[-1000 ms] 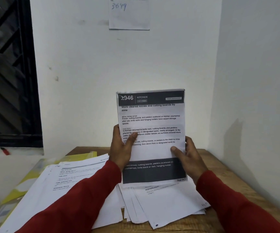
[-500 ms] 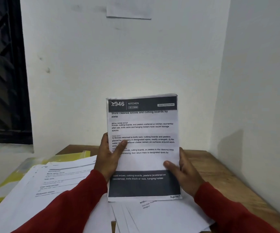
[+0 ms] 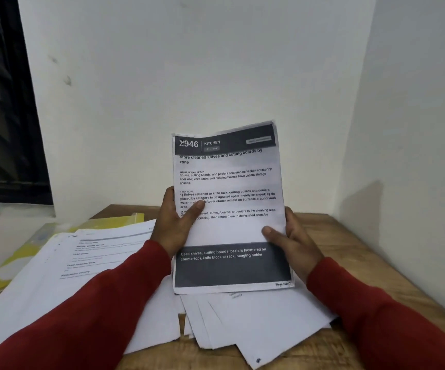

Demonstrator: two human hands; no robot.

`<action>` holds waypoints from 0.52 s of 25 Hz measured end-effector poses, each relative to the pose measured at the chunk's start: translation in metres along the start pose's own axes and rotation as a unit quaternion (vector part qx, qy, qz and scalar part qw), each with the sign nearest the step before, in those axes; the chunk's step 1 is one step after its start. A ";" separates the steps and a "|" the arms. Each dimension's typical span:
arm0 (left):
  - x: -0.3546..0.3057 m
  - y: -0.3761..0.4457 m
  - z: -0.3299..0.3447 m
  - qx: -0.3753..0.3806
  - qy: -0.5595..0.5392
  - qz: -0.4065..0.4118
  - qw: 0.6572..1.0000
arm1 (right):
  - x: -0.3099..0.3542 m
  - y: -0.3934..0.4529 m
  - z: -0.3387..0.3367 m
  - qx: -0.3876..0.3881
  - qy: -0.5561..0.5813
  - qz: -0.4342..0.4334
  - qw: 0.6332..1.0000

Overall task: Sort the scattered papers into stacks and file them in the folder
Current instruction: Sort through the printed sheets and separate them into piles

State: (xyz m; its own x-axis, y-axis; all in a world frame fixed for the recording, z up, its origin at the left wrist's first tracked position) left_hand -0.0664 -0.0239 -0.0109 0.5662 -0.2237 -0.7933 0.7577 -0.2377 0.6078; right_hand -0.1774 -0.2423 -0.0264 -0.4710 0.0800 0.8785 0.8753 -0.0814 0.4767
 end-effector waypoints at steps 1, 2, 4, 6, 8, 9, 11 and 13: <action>0.001 0.000 0.000 0.000 0.000 -0.004 1.000 | 0.000 -0.001 0.001 0.004 0.012 0.007 1.000; 0.003 0.001 -0.001 -0.004 -0.003 -0.008 1.000 | 0.000 -0.001 0.003 0.007 0.028 0.013 0.999; 0.007 0.003 -0.003 -0.014 -0.011 -0.016 1.000 | -0.001 -0.002 0.004 0.011 0.062 0.023 0.998; 0.009 0.004 -0.005 -0.018 -0.013 -0.019 1.000 | 0.001 -0.001 0.005 0.015 0.077 0.028 0.997; 0.012 0.005 -0.006 -0.018 -0.012 -0.020 1.000 | 0.003 -0.002 0.007 0.018 0.082 0.032 0.996; 0.012 0.005 -0.006 -0.019 -0.013 -0.021 1.000 | 0.002 -0.002 0.008 0.018 0.083 0.033 0.996; 0.013 0.004 -0.006 -0.019 -0.022 -0.025 0.999 | 0.001 -0.003 0.008 0.013 0.082 0.034 0.996; 0.013 0.003 -0.004 -0.017 -0.034 -0.029 0.999 | 0.001 -0.003 0.007 0.002 0.074 0.027 0.997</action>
State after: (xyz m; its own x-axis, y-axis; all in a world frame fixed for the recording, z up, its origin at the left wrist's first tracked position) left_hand -0.0556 -0.0236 -0.0198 0.4990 -0.2748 -0.8219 0.7995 -0.2202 0.5589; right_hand -0.1799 -0.2347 -0.0274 -0.4333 -0.0725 0.8983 0.9004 -0.0782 0.4280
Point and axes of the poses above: each hand's wrist, its own y-axis towards the middle knuckle, its own z-axis out of the palm, x = y × z, the point moved 2 cm from there along y, towards the middle knuckle, and after that the axes turned 5 degrees about x, right-handed, at the moved point
